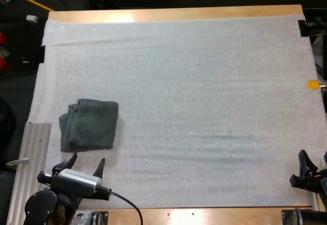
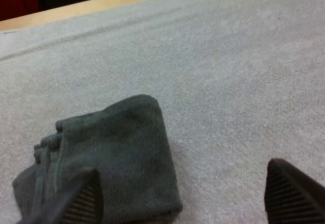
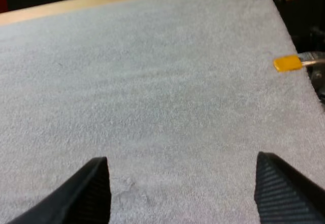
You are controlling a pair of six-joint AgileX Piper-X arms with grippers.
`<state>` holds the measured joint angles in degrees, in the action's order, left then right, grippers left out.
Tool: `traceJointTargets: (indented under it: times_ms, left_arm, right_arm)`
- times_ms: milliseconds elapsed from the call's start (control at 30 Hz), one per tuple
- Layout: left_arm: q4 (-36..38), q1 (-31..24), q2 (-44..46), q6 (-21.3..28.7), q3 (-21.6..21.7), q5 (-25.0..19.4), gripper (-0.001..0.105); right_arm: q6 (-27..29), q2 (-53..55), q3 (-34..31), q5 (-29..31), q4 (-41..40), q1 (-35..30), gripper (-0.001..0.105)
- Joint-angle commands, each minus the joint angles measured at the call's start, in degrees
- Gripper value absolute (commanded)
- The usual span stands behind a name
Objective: Pick towel from pile, fold and stack
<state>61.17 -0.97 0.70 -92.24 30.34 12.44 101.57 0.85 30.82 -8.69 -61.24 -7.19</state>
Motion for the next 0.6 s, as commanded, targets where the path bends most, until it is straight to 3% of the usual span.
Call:
traceJointTargets:
  times_ms: [0,367,567]
  left_arm:
    - [-0.71,0.14,7.87,-0.24,0.22,0.22,0.064]
    - [-1.3,0.2,7.87,-0.24,0.22,0.22,0.064]
    - [-1.3,4.71,7.88,-0.24,0.22,0.22,0.064]
  right_arm:
    - [0.1,2.14,0.17,-0.61,0.65,0.04,0.059]
    - [0.1,2.14,0.17,-0.48,0.65,0.04,0.059]
    - [0.1,2.14,0.17,-0.48,0.65,0.04,0.059]
